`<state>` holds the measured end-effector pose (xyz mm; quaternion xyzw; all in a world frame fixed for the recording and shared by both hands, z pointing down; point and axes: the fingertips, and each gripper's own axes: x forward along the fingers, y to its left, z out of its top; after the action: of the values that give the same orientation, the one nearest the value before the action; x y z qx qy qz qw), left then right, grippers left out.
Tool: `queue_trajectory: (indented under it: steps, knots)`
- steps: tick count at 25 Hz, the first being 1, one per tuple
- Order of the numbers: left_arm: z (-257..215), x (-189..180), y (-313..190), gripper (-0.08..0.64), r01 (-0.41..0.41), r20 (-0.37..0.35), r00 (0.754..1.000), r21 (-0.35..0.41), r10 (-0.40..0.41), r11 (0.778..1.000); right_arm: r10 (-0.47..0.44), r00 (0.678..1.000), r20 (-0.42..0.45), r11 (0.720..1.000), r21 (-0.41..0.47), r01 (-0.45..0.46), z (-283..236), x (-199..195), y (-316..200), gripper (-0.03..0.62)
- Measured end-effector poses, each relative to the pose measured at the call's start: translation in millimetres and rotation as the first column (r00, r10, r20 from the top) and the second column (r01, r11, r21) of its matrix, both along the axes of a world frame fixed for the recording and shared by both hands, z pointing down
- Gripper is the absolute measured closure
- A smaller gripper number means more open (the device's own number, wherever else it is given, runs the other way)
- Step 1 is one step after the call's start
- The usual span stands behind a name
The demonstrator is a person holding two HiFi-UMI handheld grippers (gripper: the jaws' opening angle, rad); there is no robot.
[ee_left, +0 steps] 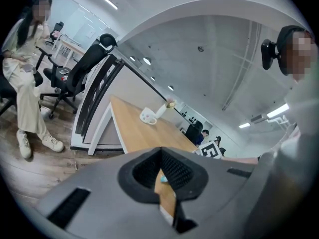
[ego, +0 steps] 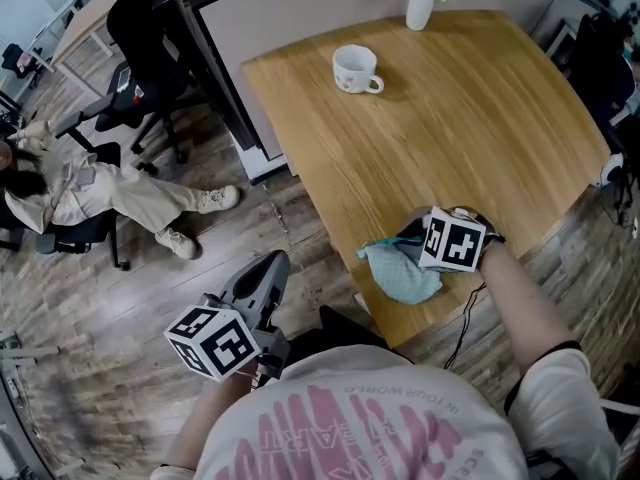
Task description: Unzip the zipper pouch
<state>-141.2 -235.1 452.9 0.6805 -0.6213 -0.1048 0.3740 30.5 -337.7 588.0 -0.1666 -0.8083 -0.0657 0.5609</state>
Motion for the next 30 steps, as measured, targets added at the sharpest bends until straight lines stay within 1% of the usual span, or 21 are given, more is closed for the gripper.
queue_trajectory:
  steps: [2,5,9,12,14,17,22,26,28,30]
  knots:
    - [-2.1,3.5,-1.3,0.56,-0.015,0.008,1.0,0.013,0.014,1.0,0.059,0.998,0.039,0.998,0.002,-0.059,-3.7,2.8,-2.1,0.563]
    - [-7.7,9.0,-4.0,0.56,-0.035,0.015,0.999,0.04,0.034,0.999,0.128,0.985,0.116,0.991,0.032,-0.132,-16.9,4.4,-9.6,0.566]
    - [-20.6,18.5,-9.9,0.56,-0.067,0.023,0.998,0.077,0.065,0.995,0.181,0.961,0.21,0.974,0.094,-0.204,-47.3,9.0,-19.0,0.566]
    - [-31.4,24.4,-14.1,0.56,-0.086,0.034,0.996,0.102,0.083,0.991,0.204,0.935,0.29,0.959,0.131,-0.25,-74.1,10.9,-22.0,0.568]
    - [-38.8,27.4,-17.7,0.56,-0.097,0.045,0.995,0.122,0.092,0.988,0.21,0.915,0.344,0.949,0.154,-0.276,-92.2,10.3,-23.3,0.568]
    - [-46.3,32.6,-19.7,0.56,-0.109,0.051,0.993,0.144,0.103,0.983,0.205,0.893,0.401,0.937,0.183,-0.297,-113.6,9.1,-19.7,0.569]
    - [-55.5,41.7,-23.1,0.558,-0.145,0.059,0.989,0.179,0.136,0.973,0.192,0.865,0.463,0.923,0.215,-0.32,-140.1,7.0,-12.9,0.571]
    - [-62.7,47.2,-29.6,0.558,-0.185,0.061,0.982,0.198,0.177,0.963,0.175,0.847,0.502,0.905,0.256,-0.339,-159.5,3.2,-11.1,0.571]
    - [-67.4,48.7,-35.2,0.547,-0.216,0.063,0.976,0.214,0.207,0.953,0.166,0.835,0.525,0.894,0.277,-0.352,-171.8,1.3,-10.2,0.571]
    - [-71.4,53.3,-41.4,0.498,-0.273,0.072,0.962,0.233,0.263,0.934,0.163,0.814,0.557,0.886,0.281,-0.369,-184.9,-1.8,-7.4,0.571]
